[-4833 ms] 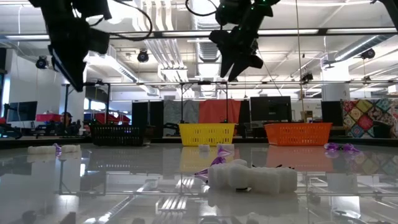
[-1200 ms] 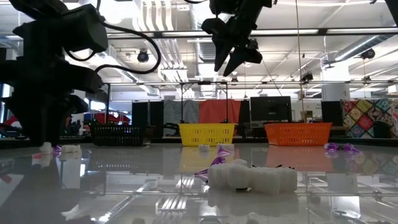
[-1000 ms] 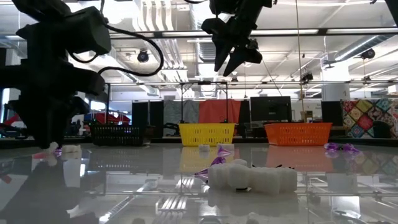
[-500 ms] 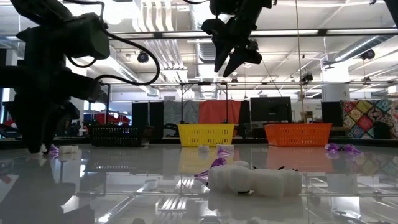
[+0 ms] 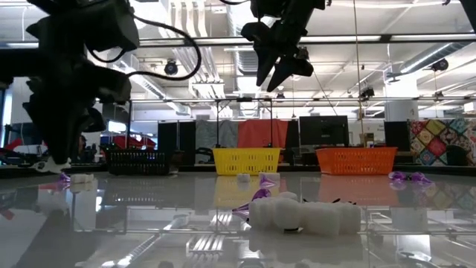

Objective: Sort Halloween decoration
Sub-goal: Put the white skeleton toy into the orange bin

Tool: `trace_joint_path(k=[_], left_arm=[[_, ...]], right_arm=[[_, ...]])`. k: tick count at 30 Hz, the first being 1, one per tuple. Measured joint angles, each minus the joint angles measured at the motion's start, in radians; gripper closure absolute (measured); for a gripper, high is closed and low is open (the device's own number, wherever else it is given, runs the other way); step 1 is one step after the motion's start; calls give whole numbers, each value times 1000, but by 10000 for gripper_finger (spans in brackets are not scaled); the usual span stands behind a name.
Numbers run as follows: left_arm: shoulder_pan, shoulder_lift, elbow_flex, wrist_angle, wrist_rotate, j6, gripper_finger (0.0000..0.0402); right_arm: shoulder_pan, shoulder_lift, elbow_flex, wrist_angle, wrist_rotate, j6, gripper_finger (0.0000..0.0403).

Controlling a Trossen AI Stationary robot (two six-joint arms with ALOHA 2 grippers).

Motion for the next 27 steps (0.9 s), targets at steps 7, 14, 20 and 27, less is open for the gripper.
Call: trace_joint_path(k=[7,14,20,27], left_arm=[[0,-4,83,2,-6,22,399],[1,-45,172,29,-74,112,400],[28,-99,219,137,-113,167,400],[102,-178,202,275,-114,179,400]], right_arm=[[23,0,-3,-12,-25,7,252],[96,0,-3,-70,-87,-28,252],[180,0,-3,-53,-81,-53,252],[259,0,-3,117,-78,-74,252]])
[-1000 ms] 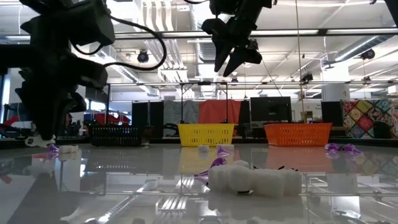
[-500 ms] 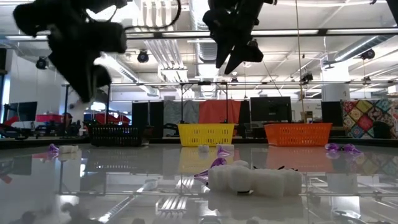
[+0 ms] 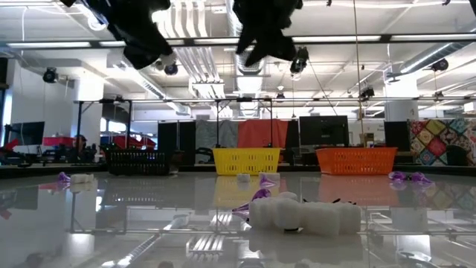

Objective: Sort Halloween decoration
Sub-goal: Put the white skeleton toy into the orange bin

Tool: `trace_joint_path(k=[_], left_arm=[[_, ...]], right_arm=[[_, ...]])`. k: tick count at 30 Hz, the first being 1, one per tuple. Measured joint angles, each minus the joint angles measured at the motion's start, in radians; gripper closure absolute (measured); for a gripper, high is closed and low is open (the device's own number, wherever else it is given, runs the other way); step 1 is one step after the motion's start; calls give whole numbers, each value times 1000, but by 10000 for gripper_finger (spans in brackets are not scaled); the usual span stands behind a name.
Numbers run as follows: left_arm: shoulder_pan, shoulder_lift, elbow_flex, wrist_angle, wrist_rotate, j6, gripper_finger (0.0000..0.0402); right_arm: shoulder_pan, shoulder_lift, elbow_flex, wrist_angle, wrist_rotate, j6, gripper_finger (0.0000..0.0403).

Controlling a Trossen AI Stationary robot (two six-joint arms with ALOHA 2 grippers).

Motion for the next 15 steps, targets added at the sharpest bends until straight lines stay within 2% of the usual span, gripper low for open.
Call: trace_joint_path(k=[11,15], left_arm=[[96,-59,-10,274,0,0,400],[105,-54,-11,322,0,0,400]], right_arm=[[78,0,0,213,54,-165,252],[85,0,0,264,118,-206,252]])
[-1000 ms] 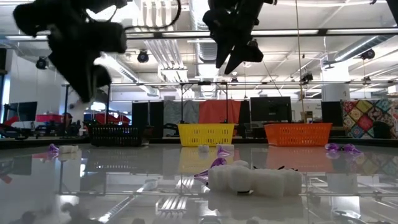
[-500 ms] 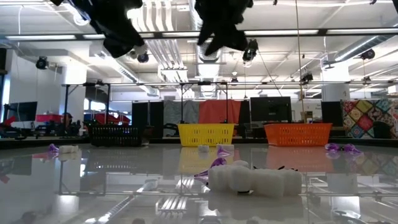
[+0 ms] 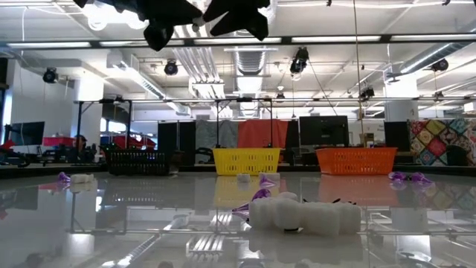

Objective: Sort Halloween decoration
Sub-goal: Put the white skeleton toy into the orange bin

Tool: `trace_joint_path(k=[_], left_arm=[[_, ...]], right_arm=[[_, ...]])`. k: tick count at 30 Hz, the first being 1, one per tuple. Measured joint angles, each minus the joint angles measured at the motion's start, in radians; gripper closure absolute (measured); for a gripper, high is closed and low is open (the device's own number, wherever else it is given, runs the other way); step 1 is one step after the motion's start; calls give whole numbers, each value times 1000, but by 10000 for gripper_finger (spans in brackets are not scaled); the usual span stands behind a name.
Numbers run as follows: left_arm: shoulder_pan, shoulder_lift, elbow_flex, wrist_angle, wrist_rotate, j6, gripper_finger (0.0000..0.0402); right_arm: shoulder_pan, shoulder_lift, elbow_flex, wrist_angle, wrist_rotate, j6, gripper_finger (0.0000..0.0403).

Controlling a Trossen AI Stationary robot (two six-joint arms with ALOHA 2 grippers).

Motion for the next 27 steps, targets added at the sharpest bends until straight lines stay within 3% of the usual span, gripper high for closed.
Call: trace_joint_path(k=[20,27], left_arm=[[2,17,-1,94,17,11,400],[2,17,-1,101,18,11,400]], right_arm=[[-2,0,0,126,40,-44,253],[-2,0,0,125,41,-38,278]])
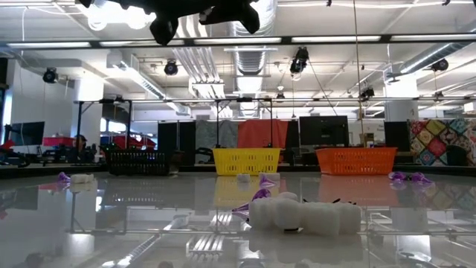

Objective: Sort Halloween decoration
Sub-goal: Put the white skeleton toy into the orange bin

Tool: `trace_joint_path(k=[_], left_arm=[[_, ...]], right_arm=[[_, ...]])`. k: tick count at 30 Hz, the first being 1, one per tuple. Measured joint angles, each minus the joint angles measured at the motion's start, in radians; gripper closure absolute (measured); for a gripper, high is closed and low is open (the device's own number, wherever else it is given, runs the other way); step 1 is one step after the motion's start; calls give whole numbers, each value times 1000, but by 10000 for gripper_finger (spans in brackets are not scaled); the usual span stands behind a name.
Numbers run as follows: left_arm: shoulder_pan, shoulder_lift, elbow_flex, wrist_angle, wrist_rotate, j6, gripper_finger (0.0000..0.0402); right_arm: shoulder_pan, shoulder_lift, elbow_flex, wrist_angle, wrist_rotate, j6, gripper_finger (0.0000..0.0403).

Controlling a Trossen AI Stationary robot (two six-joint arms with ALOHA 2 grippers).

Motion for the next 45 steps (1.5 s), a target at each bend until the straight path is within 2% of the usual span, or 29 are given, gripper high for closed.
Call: trace_joint_path(k=[10,16,19,23,26,31,41,45], left_arm=[[0,0,0,-2,1,11,400],[0,-1,0,-2,2,11,400],[0,-1,0,-2,2,11,400],[1,-1,0,-2,-3,11,400],[0,-1,0,-2,0,11,400],[0,-1,0,0,4,16,400],[1,-2,0,-1,-10,16,365],[2,-16,0,0,-10,16,347]], right_arm=[[-3,0,-1,-7,14,23,382],[-3,0,-2,-6,15,54,386],[-5,0,-2,-7,14,121,386],[-24,0,-2,-8,-35,202,376],[-24,0,-2,-7,-54,202,371],[-24,0,0,-9,-55,205,387],[-29,0,2,-15,-54,207,390],[-38,0,4,-67,-28,207,390]])
